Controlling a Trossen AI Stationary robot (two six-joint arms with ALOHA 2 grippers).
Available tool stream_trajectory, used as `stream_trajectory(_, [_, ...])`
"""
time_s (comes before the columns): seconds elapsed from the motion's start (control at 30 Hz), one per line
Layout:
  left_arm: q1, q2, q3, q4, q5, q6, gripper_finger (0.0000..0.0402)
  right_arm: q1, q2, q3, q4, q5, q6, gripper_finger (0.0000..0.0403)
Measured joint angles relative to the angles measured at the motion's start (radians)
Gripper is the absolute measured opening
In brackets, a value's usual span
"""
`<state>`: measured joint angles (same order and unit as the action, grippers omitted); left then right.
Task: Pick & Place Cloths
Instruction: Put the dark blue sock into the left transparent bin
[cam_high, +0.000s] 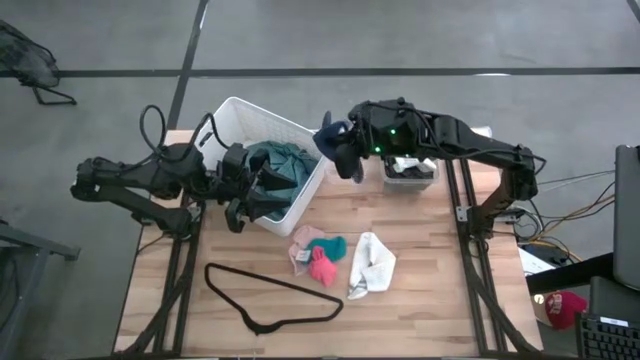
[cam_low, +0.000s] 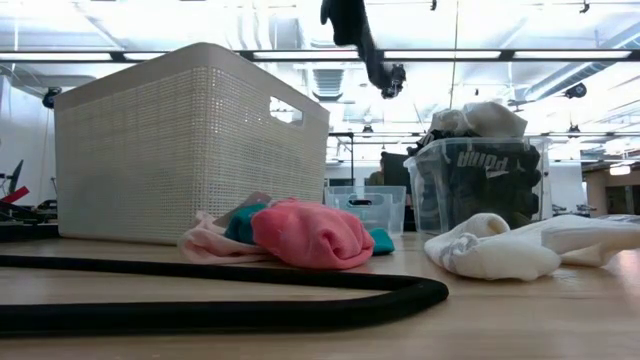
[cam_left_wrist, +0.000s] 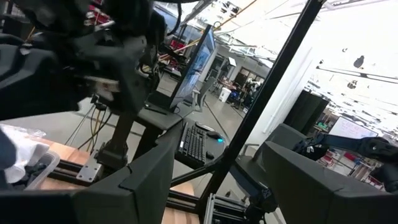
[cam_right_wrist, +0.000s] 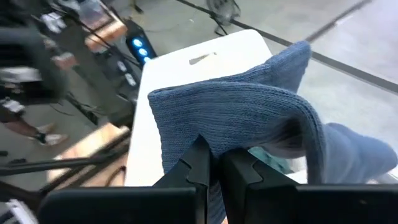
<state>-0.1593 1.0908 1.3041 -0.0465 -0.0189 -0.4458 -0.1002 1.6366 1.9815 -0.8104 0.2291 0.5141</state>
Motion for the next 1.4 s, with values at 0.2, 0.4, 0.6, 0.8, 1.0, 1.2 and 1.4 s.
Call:
stream_trajectory(0.2, [0.0, 0.0, 0.0, 0.001, 0.0, 0.0, 0.025, -0.003, -0.003, -0.004, -0.016, 0.006, 0.003, 0.0013])
stream_trajectory(0.4, [0.0, 0.001, 0.0, 0.001, 0.0, 0.0, 0.025, -0.021, -0.005, -0.002, -0.016, 0.011, 0.002, 0.0013])
stream_trajectory(0.6, [-0.001, 0.002, 0.0, 0.0, 0.0, 0.0, 0.025, -0.02, -0.001, -0.005, -0.015, 0.007, 0.001, 0.0013])
stream_trajectory(0.8, [-0.001, 0.002, 0.0, 0.0, 0.0, 0.001, 0.025, -0.042, -0.001, -0.005, -0.014, 0.03, -0.014, 0.0013])
stream_trajectory(1.0, [0.0, 0.002, 0.0, -0.003, 0.0, 0.006, 0.025, -0.15, 0.01, -0.01, -0.015, 0.091, -0.07, 0.0013])
stream_trajectory(1.2, [0.0, 0.001, 0.0, -0.002, 0.0, -0.002, 0.025, -0.278, 0.057, -0.025, -0.02, -0.014, -0.052, 0.0013])
stream_trajectory(1.4, [0.0, -0.008, 0.0, 0.042, 0.0, -0.04, 0.025, -0.362, 0.11, -0.076, -0.025, -0.047, -0.037, 0.0013])
